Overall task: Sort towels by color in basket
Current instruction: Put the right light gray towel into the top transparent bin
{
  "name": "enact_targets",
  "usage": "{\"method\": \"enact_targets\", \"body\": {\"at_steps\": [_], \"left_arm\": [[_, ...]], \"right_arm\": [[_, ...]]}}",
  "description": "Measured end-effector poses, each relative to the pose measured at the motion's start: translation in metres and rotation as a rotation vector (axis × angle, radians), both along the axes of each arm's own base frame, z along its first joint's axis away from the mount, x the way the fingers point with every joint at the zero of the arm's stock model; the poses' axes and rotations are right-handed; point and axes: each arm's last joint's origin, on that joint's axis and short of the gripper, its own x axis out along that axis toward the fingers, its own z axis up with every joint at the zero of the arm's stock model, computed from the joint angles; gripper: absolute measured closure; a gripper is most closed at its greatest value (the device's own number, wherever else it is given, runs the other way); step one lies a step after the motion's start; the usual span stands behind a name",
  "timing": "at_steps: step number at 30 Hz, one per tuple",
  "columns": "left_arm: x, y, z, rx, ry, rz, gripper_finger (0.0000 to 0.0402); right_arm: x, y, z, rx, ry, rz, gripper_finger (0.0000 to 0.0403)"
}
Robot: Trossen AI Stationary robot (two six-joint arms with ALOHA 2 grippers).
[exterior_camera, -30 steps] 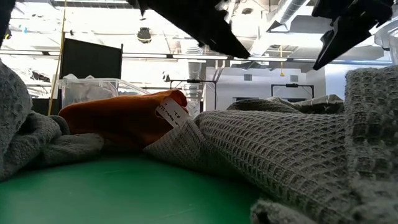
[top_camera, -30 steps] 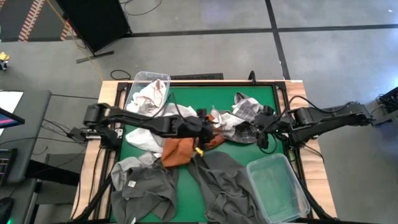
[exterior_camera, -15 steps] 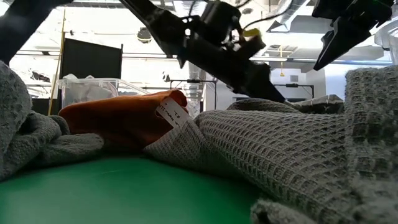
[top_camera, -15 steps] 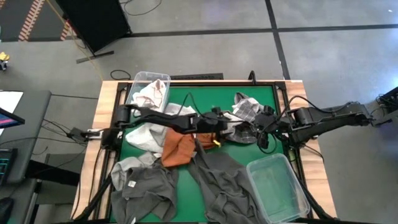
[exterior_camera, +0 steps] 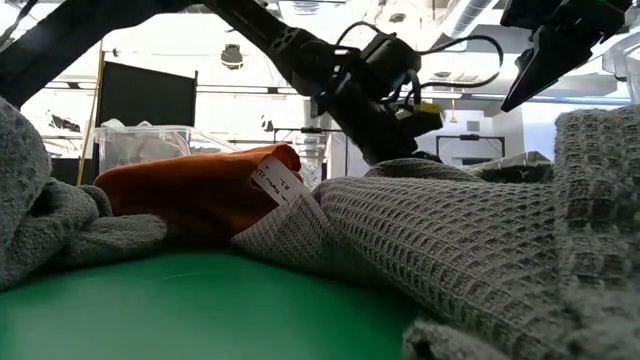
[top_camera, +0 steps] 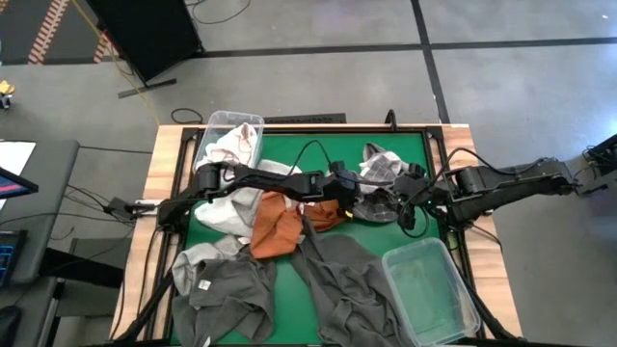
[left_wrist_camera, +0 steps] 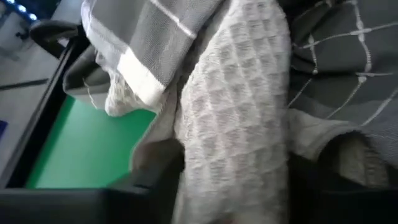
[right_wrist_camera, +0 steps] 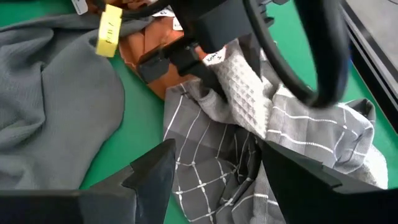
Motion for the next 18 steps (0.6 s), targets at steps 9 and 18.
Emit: {"method": "enact_targets", "body": {"at_steps": [9,18], "left_arm": [[0.0,-0.011,0.042,0.148,0.219,-0.067,0.0396],[-0.051,-0.02,0.152,0.291,0.238,-0.045,0.0399]], "right_arm": [[0.001,0.0,-0.007,0.005,0.003,-0.008,0.0132],[0.001,0.0,-0.012,0.01,0.005,-0.013,0.0132]]}}
